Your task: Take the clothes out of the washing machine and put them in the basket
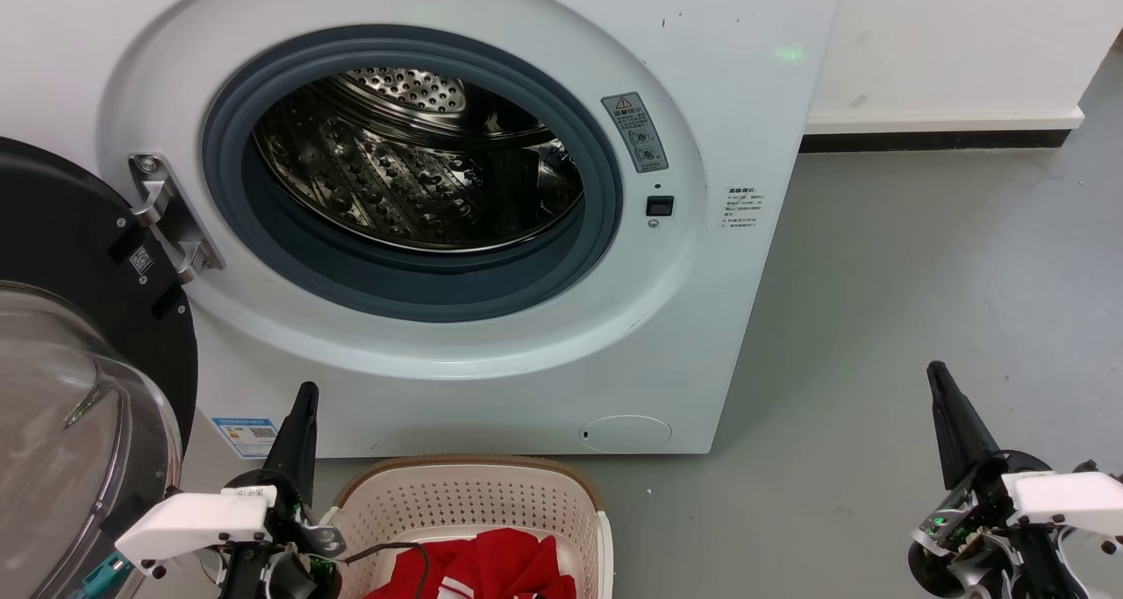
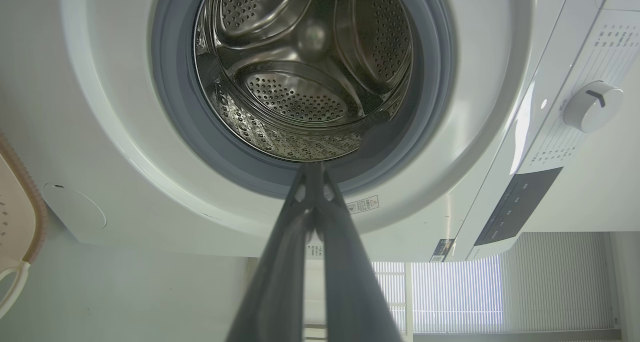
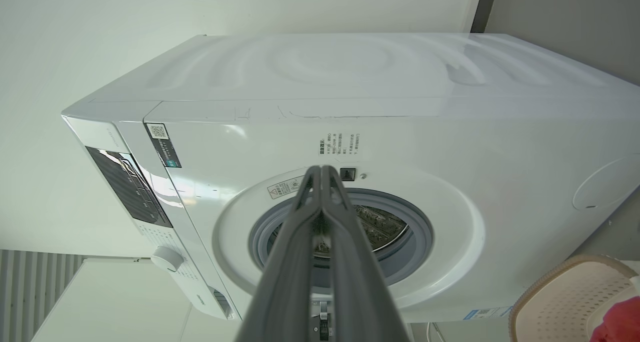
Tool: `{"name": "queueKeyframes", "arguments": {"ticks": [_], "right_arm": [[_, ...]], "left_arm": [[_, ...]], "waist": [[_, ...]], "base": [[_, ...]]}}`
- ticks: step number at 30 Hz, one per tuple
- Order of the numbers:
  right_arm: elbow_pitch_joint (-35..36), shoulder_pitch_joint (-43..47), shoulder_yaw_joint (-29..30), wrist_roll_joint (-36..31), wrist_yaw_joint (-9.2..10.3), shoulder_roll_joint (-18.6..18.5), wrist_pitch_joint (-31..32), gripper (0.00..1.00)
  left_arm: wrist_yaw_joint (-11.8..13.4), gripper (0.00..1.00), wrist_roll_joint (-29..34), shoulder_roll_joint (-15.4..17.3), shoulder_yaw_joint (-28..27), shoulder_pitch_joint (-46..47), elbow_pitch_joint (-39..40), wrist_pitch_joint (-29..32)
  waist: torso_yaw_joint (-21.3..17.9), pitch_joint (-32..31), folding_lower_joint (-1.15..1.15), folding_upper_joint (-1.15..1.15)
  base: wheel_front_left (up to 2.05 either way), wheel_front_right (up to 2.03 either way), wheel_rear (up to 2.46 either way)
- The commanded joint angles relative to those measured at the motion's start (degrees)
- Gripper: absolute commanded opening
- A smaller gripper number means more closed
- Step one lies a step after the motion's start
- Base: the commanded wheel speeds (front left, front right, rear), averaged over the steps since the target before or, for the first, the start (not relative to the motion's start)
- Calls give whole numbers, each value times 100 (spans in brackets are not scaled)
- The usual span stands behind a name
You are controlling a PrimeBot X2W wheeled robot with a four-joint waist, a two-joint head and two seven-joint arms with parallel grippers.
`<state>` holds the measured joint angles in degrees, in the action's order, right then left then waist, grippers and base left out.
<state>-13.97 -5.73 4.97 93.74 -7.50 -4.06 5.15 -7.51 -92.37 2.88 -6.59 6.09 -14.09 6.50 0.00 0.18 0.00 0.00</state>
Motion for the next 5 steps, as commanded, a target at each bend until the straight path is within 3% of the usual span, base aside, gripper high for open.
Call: {"name": "queueKeyframes", "arguments": {"ticks": [1,5], "right_arm": [[-11,-75,11,-14,2,11,27,0],[-12,-76,20,-24,2,14,36,0]], "left_arm": [[-16,0,-7,-14,-15,33,-2,27],[-16,0,-7,-14,-15,33,-2,26]], "waist": [[0,0,0,0],[0,0,0,0]], "base": [[0,0,0],[0,0,0]]}}
